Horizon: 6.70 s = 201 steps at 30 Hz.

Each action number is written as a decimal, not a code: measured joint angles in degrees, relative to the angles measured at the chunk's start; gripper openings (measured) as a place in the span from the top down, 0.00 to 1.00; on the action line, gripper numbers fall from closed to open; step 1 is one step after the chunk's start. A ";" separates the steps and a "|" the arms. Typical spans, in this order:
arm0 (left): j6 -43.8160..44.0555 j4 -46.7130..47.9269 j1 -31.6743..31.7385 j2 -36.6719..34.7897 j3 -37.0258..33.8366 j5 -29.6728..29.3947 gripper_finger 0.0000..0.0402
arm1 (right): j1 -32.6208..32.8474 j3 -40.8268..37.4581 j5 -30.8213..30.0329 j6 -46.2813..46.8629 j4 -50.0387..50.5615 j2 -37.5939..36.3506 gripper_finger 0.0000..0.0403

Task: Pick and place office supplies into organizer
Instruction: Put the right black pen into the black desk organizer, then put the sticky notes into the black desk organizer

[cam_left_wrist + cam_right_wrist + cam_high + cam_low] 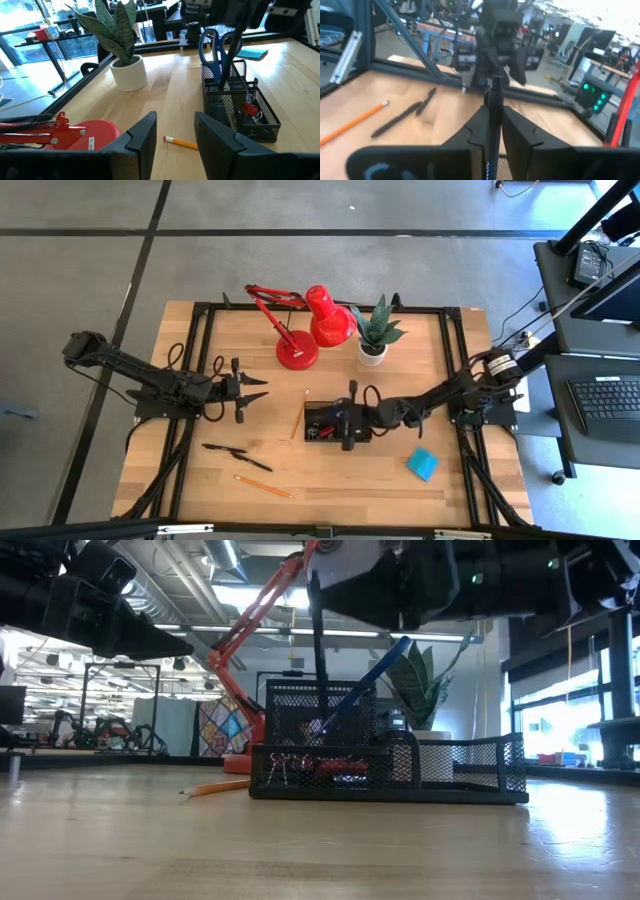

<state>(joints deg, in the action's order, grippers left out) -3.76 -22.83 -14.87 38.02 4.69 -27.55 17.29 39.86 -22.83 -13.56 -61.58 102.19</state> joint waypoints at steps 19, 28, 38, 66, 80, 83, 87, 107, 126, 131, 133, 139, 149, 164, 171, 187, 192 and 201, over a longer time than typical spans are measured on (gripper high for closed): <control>-0.01 0.37 -0.02 0.00 0.00 0.00 0.68 | -1.28 0.09 -0.04 2.98 0.42 1.33 0.88; -0.01 0.37 0.00 0.00 0.00 0.00 0.68 | -1.54 0.21 -0.13 7.50 2.75 1.15 0.88; -0.01 0.37 -0.02 0.02 0.00 0.00 0.68 | -1.70 0.24 0.02 9.20 6.49 1.12 0.85; -0.01 0.44 -0.01 0.00 0.00 0.00 0.68 | 1.11 -0.38 0.28 6.44 5.75 -0.13 0.68; -0.01 0.85 -0.02 0.00 0.02 0.02 0.68 | 5.26 -0.15 -0.05 0.61 10.30 -8.06 0.44; -0.01 0.85 -0.02 0.01 0.02 0.02 0.68 | 6.45 -0.15 0.00 -1.59 15.85 -11.90 0.44; 0.01 0.85 -0.02 0.01 0.02 0.02 0.68 | 8.48 0.76 0.00 -1.42 27.29 -18.21 0.44; 0.01 0.85 -0.02 0.00 0.02 0.02 0.68 | 25.89 24.14 7.81 60.15 118.07 -16.24 0.44; 4.91 0.77 -0.02 0.01 0.02 18.32 0.68 | 30.59 4.71 22.73 76.52 105.52 -15.71 0.44; 7.17 0.33 -1.70 0.02 0.02 22.33 0.68 | 30.58 4.70 21.89 76.39 104.97 -15.37 0.44; 6.01 0.06 -3.56 0.00 0.02 22.47 0.68 | 30.58 4.70 21.10 76.29 104.02 -14.76 0.44; 2.89 -6.99 -9.85 1.85 0.02 22.04 0.68 | 30.61 5.06 20.64 76.04 101.36 -9.29 0.44; -0.46 -12.12 -17.95 16.88 6.93 11.19 0.68 | 30.37 9.65 11.94 72.88 97.41 -6.23 0.44; -7.25 -11.04 -19.17 54.92 34.47 8.98 0.68 | 23.48 10.48 7.10 55.74 76.24 0.63 0.44; -11.07 -5.47 -19.15 62.88 45.71 6.10 0.68 | 20.59 10.29 8.01 46.73 68.79 0.80 0.44; -12.95 7.91 -16.17 73.40 58.23 3.32 0.80 | 15.94 10.45 6.56 39.93 56.46 5.85 0.44; -12.67 7.42 -15.67 73.57 58.25 4.07 0.80 | 15.96 10.49 6.25 39.79 54.41 6.85 0.44; -13.19 4.04 -14.96 73.57 58.25 8.67 0.80 | 16.62 14.12 7.93 35.64 59.35 5.55 0.44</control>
<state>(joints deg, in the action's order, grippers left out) -16.95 -18.79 -29.83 111.59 62.94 -18.88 33.91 53.97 -14.90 22.08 -2.23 107.74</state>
